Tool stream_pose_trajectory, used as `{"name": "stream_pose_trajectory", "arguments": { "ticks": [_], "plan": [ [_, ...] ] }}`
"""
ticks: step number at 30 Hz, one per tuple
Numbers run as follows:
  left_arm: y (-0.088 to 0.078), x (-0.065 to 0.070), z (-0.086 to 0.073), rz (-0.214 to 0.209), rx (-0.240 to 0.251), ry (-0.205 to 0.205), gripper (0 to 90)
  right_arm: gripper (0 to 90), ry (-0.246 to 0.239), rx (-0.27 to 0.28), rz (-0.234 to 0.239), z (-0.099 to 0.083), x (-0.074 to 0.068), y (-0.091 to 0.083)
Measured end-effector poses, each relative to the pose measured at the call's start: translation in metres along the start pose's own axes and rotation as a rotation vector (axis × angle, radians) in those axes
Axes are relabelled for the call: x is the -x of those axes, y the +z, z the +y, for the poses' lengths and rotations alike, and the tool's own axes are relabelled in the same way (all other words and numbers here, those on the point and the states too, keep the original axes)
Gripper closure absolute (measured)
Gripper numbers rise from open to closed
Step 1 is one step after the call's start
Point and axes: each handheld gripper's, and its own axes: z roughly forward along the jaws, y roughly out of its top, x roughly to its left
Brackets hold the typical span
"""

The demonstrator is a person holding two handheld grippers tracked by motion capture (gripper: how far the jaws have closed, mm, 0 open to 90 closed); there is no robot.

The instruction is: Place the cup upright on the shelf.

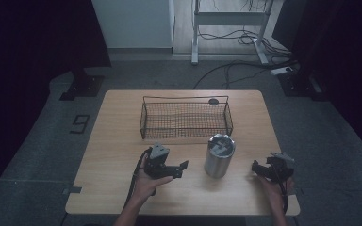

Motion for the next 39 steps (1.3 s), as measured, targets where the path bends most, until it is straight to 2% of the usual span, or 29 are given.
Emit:
{"name": "stream_pose_trajectory", "arguments": {
  "ticks": [8, 11, 14, 23, 27, 34, 39],
  "plan": [
    [0.012, 0.007, 0.001, -0.014, -0.013, 0.010, 11.3, 3.3, 0.000, 0.000, 0.000, 0.000, 0.000, 0.000],
    [0.017, 0.010, 0.002, -0.045, -0.011, 0.011, 11.2, 3.3, 0.000, 0.000, 0.000, 0.000, 0.000, 0.000],
    [0.025, 0.017, 0.004, -0.037, -0.022, 0.035, 9.8, 3.5, 0.001, 0.001, 0.000, 0.000, 0.000, 0.000],
    [0.036, 0.028, 0.007, -0.033, -0.033, 0.077, 8.6, 3.6, 0.001, 0.001, 0.000, 0.000, 0.000, 0.000],
    [0.041, 0.034, 0.010, -0.039, -0.044, 0.085, 8.6, 3.6, 0.001, 0.002, 0.000, 0.000, 0.000, 0.000],
    [0.051, 0.044, 0.015, -0.076, -0.037, 0.095, 7.1, 3.6, 0.001, 0.001, 0.000, 0.000, 0.000, 0.000],
    [0.058, 0.052, 0.018, -0.079, -0.029, 0.116, 6.9, 3.6, 0.001, 0.002, 0.001, 0.000, 0.000, 0.000]
  ]
}}
